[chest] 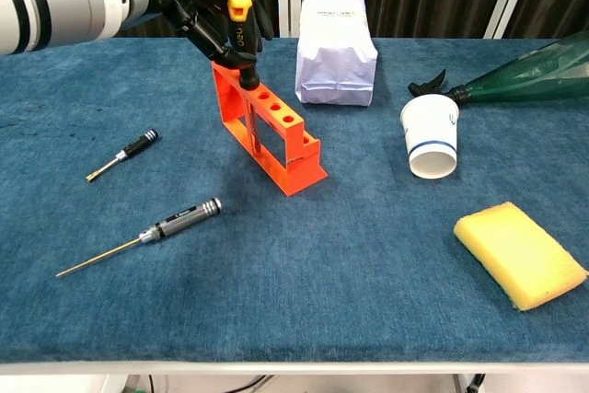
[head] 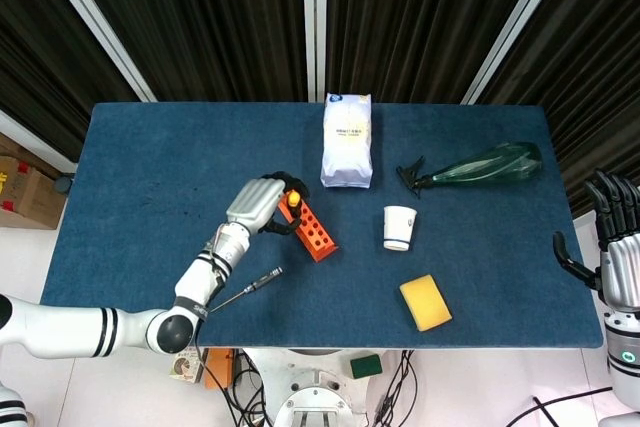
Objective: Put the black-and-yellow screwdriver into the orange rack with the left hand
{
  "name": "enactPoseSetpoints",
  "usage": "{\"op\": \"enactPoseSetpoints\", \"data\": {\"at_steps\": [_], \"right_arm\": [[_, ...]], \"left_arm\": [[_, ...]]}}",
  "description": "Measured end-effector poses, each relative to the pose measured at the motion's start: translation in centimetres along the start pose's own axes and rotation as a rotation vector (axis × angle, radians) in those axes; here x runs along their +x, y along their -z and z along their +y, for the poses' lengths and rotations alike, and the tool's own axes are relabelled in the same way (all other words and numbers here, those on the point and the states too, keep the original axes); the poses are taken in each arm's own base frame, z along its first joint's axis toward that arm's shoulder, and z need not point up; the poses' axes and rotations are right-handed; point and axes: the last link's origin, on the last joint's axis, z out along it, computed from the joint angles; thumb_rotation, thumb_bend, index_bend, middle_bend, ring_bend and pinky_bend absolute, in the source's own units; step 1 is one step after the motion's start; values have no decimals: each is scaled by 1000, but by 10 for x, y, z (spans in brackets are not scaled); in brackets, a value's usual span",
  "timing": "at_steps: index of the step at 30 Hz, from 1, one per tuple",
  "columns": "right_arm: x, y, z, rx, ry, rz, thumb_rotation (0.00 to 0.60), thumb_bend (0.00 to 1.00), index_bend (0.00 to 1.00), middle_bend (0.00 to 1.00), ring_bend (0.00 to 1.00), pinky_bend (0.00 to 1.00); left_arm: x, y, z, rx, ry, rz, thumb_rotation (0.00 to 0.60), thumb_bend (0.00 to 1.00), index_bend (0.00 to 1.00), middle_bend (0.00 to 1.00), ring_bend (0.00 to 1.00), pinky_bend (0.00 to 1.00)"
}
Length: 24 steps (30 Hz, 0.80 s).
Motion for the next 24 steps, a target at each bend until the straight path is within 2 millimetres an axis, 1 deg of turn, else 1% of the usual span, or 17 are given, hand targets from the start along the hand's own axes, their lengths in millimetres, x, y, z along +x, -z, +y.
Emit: {"op": "enactPoseSetpoints", "data": {"at_steps": [1,2,5,8,11,14,16,20,23,24], "right_arm": [[0,0,0,0,0,1,600,437,0,0,0,0],[1,0,0,0,0,3,600,437,0,0,0,0],[2,0,1,-2,1,7,600,437,0,0,0,0],[4,1,1,-3,4,12,600,437,0,0,0,0],[6,2,2,-5,9,16,600,437,0,0,0,0],[8,4,4,-11,19,17,600,438,0,0,0,0],[9,5,6,-18,25,17,600,441,0,0,0,0],[9,10,12,-50,45,-2,600,446,0,0,0,0],[8,16,18,-86,71,-41,600,446,0,0,0,0],[7,19,20,-98,83,-53,600,445,0,0,0,0]], "left_arm": [[0,0,0,-3,-1,1,600,298,259,296,152,221],[1,1,1,-5,-1,3,600,298,253,292,152,221],[3,3,1,-11,-4,13,600,297,187,223,143,221],[8,8,0,-14,-18,30,600,297,164,189,123,218],[16,16,-6,-9,-41,46,600,296,161,163,94,215],[28,32,-17,9,-68,67,600,296,162,128,60,211],[39,45,-26,20,-93,93,600,297,177,123,53,211],[52,65,-40,-12,-155,174,600,296,240,165,56,212],[63,88,-59,-44,-259,283,600,274,245,160,54,211],[66,102,-72,-44,-311,328,600,250,243,146,48,211]]}}
